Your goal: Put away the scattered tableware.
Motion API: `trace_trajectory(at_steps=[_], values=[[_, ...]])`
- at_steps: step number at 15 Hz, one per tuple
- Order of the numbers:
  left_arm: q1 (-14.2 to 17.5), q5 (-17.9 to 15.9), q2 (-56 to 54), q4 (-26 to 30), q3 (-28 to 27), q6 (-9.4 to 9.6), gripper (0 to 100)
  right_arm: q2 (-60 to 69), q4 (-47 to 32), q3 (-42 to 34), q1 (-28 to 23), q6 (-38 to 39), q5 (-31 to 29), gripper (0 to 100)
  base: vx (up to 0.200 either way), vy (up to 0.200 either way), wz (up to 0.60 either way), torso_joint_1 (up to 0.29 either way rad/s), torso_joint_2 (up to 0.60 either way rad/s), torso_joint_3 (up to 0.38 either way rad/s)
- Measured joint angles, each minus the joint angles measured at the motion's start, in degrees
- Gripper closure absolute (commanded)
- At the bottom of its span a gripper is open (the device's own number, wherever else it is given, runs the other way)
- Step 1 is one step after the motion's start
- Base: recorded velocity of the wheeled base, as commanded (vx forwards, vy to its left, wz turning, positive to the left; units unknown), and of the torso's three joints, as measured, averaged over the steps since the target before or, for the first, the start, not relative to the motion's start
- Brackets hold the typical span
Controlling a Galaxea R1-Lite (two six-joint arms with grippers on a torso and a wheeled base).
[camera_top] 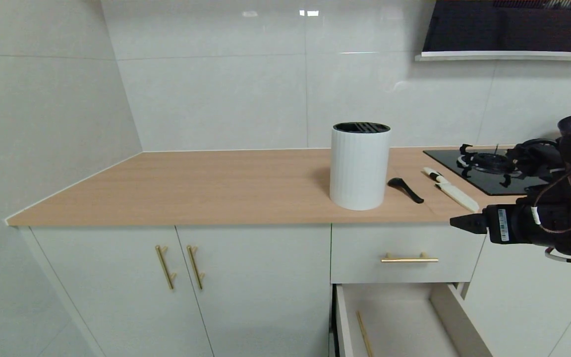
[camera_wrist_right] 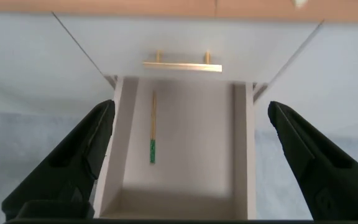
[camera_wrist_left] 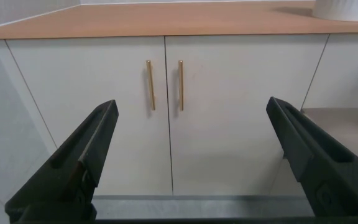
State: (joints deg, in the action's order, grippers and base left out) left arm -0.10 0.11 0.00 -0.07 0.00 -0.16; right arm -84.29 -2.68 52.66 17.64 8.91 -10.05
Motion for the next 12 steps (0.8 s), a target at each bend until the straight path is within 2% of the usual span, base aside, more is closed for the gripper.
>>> trace_trajectory(at_steps=[3,5,8,12], values=[[0.00,0.00,0.00,-0.02,0.00,0.00,0,-5.01,10.56,1.94,-3.64,-4.35,3.89,0,0.000,0.000,0.00,0.000,0.00,0.000],[0.00,-0.01,0.00,-0.04,0.00,0.00,0,-10.97,14.09,6.95,-6.68,-7.28,7.75,0,0.000,0.000,0.00,0.000,0.00,0.000],[0.00,0.00,0.00,-0.04,0.00,0.00,0,-21.58,15.41,16.74,-9.79,-10.30,11.61,0,0.000,0.000,0.00,0.000,0.00,0.000],[0.02,0.02,0.00,-0.04,0.00,0.00,0,-33.27,14.34,26.88,-11.31,-12.21,14.47,0,0.000,0.000,0.00,0.000,0.00,0.000]])
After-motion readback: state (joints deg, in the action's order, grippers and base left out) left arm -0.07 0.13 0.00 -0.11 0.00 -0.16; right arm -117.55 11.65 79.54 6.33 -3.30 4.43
